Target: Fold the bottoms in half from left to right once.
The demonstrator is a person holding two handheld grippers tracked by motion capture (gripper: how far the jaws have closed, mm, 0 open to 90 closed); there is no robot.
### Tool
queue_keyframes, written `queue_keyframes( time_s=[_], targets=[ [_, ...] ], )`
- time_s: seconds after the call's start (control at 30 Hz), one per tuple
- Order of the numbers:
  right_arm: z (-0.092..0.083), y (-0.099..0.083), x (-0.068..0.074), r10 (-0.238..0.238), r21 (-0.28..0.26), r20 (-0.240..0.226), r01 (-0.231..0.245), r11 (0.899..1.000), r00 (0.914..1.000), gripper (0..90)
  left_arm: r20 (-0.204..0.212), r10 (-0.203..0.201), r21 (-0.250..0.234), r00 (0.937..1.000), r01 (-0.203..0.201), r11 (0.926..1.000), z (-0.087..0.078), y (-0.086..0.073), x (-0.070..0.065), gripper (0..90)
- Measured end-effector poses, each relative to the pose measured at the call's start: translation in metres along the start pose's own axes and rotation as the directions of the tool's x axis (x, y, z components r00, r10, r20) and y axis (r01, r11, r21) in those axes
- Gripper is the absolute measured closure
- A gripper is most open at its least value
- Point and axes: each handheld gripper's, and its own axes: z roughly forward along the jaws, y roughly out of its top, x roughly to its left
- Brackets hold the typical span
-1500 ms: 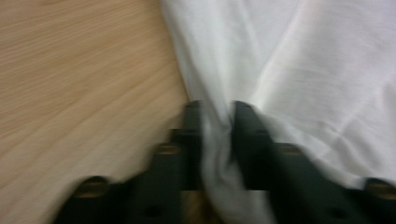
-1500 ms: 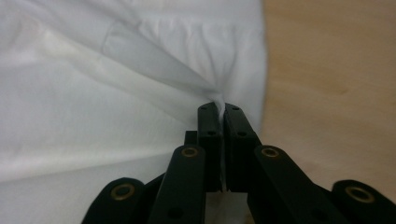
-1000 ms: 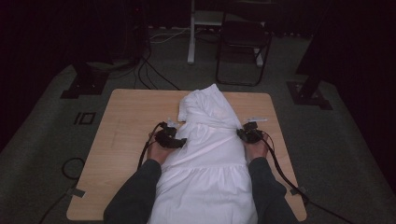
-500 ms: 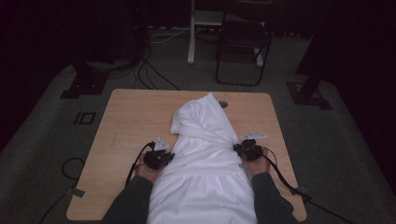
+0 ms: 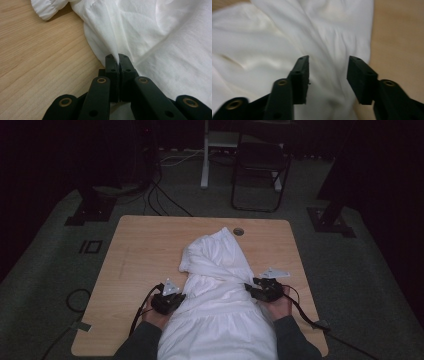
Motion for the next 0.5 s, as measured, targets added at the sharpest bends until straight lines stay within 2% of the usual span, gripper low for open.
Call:
queue_keyframes(
  time_s=[0.07,0.17,0.27,0.3,0.37,0.4,0.47,0.5],
  targets=[
    [0.003,0.016,0.010,-0.050,-0.014,-0.020,0.049,0.999,0.9986,49.1,0.003,-0.003,-0.002,1.0000,0.003,1.0000,0.000,0.000,0.000,87.8],
    [0.017,0.033,0.028,-0.118,-0.013,-0.069,0.117,0.993,0.9906,48.5,-0.002,0.001,-0.005,1.0000,-0.001,1.0000,0.000,-0.001,0.000,87.8],
    [0.039,0.043,0.044,-0.206,0.020,-0.038,0.207,0.978,0.9778,46.7,-0.001,0.002,-0.007,1.0000,-0.002,1.0000,0.000,-0.001,0.000,87.7],
    [0.047,0.046,0.045,-0.222,0.032,-0.029,0.223,0.974,0.9745,46.4,-0.002,0.003,-0.009,1.0000,-0.003,1.0000,0.000,-0.001,0.000,87.7],
    [0.062,0.050,0.047,-0.222,0.050,-0.049,0.225,0.973,0.9737,44.6,-0.002,0.006,-0.010,1.0000,-0.006,0.9999,0.000,-0.001,0.000,87.7],
    [0.068,0.052,0.048,-0.240,0.061,-0.051,0.243,0.968,0.9694,44.6,-0.001,0.005,-0.009,1.0000,-0.005,0.9999,0.000,-0.001,0.000,87.7],
    [0.079,0.056,0.048,-0.265,0.086,-0.070,0.270,0.959,0.9618,50.0,-0.001,0.005,-0.009,1.0000,-0.005,0.9999,0.000,-0.001,0.000,87.7],
    [0.083,0.058,0.047,-0.275,0.099,-0.090,0.283,0.954,0.9573,61.5,-0.002,0.007,-0.009,1.0000,-0.007,0.9999,0.000,-0.001,0.000,87.7]
  ],
)
